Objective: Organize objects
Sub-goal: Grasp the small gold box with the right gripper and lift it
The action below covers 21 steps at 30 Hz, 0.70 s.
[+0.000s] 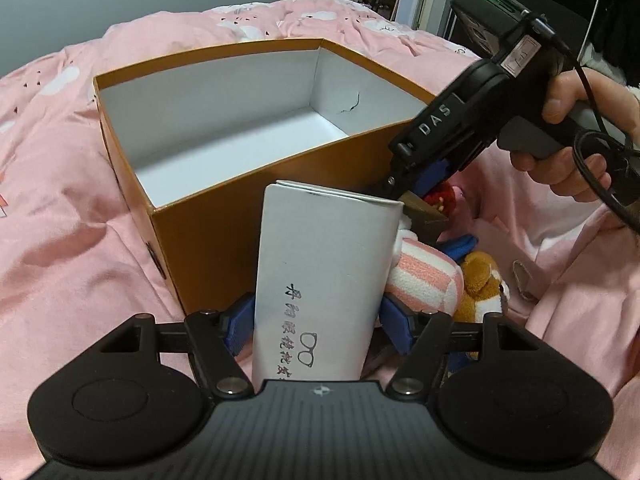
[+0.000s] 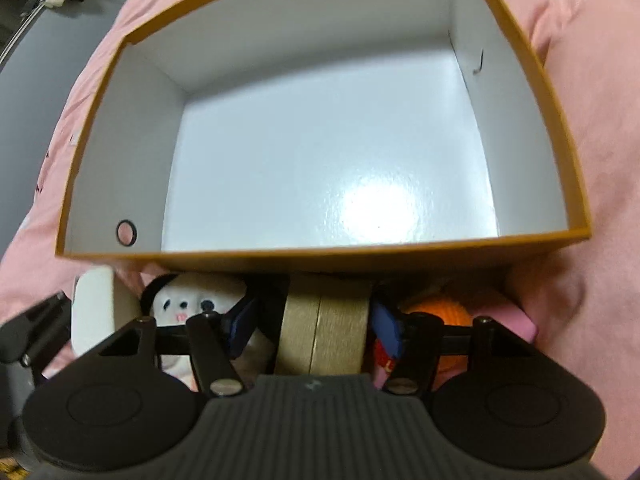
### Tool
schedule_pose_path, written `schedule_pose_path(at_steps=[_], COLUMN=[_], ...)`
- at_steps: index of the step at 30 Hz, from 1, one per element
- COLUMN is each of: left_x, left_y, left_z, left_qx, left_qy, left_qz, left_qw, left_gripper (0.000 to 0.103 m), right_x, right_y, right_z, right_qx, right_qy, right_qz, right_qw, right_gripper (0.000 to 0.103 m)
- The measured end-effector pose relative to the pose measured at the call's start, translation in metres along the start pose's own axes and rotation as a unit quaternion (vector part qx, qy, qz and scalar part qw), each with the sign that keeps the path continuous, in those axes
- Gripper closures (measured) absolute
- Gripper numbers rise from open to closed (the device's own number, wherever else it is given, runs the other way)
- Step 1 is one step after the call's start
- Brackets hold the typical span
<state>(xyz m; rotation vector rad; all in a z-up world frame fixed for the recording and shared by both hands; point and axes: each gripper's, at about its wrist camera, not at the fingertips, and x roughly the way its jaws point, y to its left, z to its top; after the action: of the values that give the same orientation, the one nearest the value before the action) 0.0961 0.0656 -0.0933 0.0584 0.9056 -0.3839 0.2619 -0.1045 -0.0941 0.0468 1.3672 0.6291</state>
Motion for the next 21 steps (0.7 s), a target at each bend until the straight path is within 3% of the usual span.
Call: schedule_pose_path(at_steps=[2, 6, 13, 21], left_x=[-0.001, -0.012, -0.049, -0.104], left_y=[-0.001, -0.004, -0.022, -0.037], left_z=[-0.001, -0.004, 0.001, 0.052], left_qx=[-0.002, -0.023, -0.061, -0.056], left_qy=[-0.004, -0.013, -0.046, -0.098], left_qz=[0.003, 0.018, 0.063, 0.083], left_qw=[1.0, 0.9995, 0.9951, 0.9902], left_gripper=[0.028, 0.029, 0.031, 0.031], right_x=[-0.003, -0.018, -0.072, -0.125], right_y=[0.001, 0.001, 0.03, 0.048], right_z=[-0.002, -0.014, -0.042, -0.043], right_qx=[0.004, -0.005, -0.109, -0.137], right_qy=[-0.003, -0.028, -0.124, -0.18], right_qz=[0.0, 0.004, -0.018, 0.056], right_qw=[1.0, 1.0, 0.986, 0.972], right_gripper=[0.052, 0.054, 0.054, 0.054])
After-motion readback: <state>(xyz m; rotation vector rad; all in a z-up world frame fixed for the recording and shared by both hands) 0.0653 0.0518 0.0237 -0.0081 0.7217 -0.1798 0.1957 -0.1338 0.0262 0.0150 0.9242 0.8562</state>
